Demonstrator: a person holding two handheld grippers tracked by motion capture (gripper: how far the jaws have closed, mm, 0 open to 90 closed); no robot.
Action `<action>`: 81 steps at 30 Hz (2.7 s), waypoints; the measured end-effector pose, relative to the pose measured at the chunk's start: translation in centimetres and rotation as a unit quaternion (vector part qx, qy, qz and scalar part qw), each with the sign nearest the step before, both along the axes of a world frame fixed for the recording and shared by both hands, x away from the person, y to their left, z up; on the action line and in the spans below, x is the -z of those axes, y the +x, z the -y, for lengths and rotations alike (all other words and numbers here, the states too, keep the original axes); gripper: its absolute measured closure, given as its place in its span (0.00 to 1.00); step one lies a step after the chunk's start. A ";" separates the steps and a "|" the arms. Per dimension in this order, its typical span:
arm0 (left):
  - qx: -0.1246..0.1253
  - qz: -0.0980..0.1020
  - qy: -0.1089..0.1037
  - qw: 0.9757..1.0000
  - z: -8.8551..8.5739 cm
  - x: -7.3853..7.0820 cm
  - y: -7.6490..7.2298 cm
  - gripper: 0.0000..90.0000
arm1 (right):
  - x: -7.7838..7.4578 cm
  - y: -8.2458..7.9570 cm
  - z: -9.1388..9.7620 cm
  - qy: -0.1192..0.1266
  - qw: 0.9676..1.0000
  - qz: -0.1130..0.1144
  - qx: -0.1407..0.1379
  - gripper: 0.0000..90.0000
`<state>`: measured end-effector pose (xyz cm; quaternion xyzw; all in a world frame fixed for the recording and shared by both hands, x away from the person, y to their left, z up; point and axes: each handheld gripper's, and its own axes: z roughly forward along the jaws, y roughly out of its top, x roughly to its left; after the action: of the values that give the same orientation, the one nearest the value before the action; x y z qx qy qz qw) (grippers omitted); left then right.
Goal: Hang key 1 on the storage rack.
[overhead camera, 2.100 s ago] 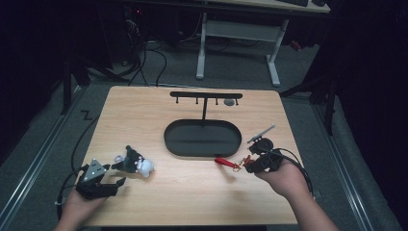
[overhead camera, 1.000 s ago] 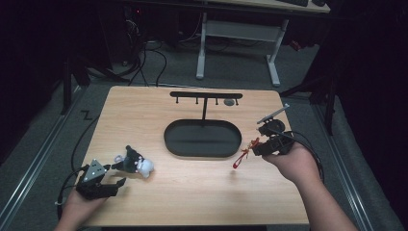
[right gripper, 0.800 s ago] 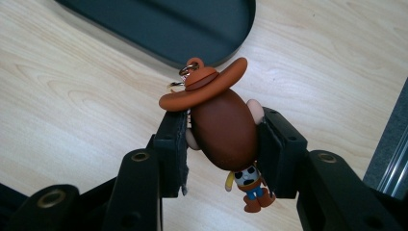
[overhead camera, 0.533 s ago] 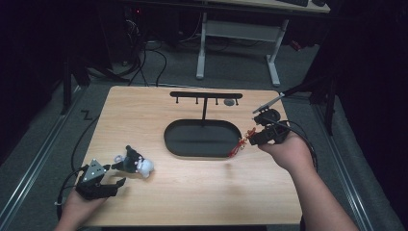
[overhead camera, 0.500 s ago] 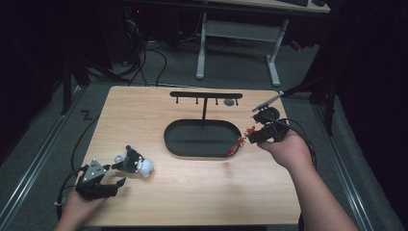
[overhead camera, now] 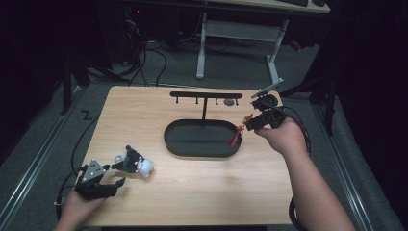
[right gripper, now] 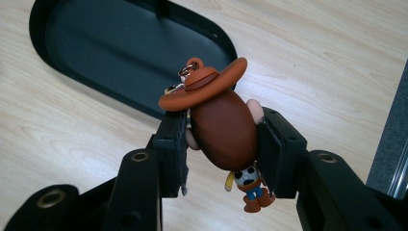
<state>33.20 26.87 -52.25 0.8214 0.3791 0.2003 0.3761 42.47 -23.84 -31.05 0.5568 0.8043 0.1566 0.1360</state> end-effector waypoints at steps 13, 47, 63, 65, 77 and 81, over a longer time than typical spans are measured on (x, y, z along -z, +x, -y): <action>0.002 0.000 0.002 1.000 0.0 0.0 0.0 0.23 | -0.3 2.0 0.1 0.003 1.000 0.006 0.019 0.64; -0.002 -0.002 0.001 1.000 -0.3 0.1 0.1 0.23 | -0.8 7.4 -0.1 0.026 0.998 0.020 0.049 0.64; 0.002 -0.004 0.004 1.000 -0.2 0.1 0.1 0.23 | 2.3 7.0 1.6 0.038 0.997 0.003 0.071 0.64; 0.003 -0.004 0.005 1.000 -0.2 0.1 0.1 0.23 | 2.6 7.0 1.8 0.037 0.997 -0.001 0.072 0.64; 0.001 -0.005 0.005 1.000 -0.1 0.3 0.1 0.23 | 7.7 7.0 2.3 0.069 0.995 -0.023 0.074 0.64; 0.001 -0.006 0.006 1.000 -0.1 0.3 0.1 0.23 | 8.4 7.2 1.7 0.074 0.995 -0.017 0.068 0.64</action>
<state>33.27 26.96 -52.54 0.8254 0.3790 0.1971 0.3692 49.68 -25.51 -39.43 0.6215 0.7529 0.1964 0.0911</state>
